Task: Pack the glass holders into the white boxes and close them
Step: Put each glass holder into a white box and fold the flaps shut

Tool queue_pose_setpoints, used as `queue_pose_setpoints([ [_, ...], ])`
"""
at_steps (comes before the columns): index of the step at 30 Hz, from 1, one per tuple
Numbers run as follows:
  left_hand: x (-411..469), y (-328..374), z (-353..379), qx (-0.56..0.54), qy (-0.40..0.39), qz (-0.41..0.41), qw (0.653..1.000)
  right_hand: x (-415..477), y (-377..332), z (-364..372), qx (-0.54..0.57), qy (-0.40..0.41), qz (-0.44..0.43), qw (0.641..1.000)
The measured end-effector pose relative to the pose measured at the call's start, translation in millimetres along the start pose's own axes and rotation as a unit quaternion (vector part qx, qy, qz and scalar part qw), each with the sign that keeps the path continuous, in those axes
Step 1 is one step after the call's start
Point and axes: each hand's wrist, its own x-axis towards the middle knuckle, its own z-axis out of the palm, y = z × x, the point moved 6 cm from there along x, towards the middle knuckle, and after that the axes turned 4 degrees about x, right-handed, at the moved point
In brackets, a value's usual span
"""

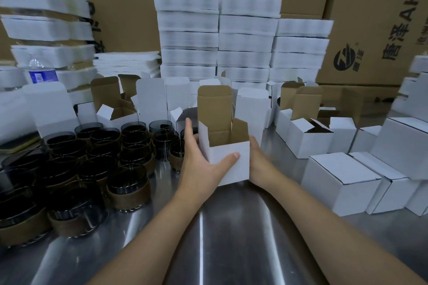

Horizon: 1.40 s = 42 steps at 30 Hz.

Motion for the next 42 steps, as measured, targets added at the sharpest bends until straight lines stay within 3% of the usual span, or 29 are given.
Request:
queue_pose_setpoints([
  [5,-1,0,0,-0.005,-0.003,-0.003,1.000,-1,-9,-5,-0.001,-0.055,0.014,0.998],
  [8,-1,-1,-1,-0.006,-0.003,-0.005,1.000,-3,-14,-12,-0.061,-0.067,0.024,0.996],
  [20,0,-5,2,-0.061,-0.006,-0.006,0.998,-3,-27,-34,-0.162,-0.023,0.063,0.984],
  [25,-1,-7,4,-0.057,-0.021,-0.014,0.998,-2,-34,-62,-0.156,0.124,0.110,0.974],
  [28,0,-12,6,-0.042,-0.029,-0.021,0.998,-7,-48,-84,-0.099,0.230,0.082,0.965],
  [32,1,-17,11,-0.037,-0.061,-0.033,0.997,-15,-68,-105,0.006,0.295,0.040,0.955],
  [37,-1,-19,16,-0.021,-0.110,-0.037,0.993,-22,-95,-102,0.110,0.265,-0.046,0.957],
  [42,-1,-20,16,-0.009,-0.127,-0.030,0.991,-21,-110,-80,0.046,0.168,-0.095,0.980],
])
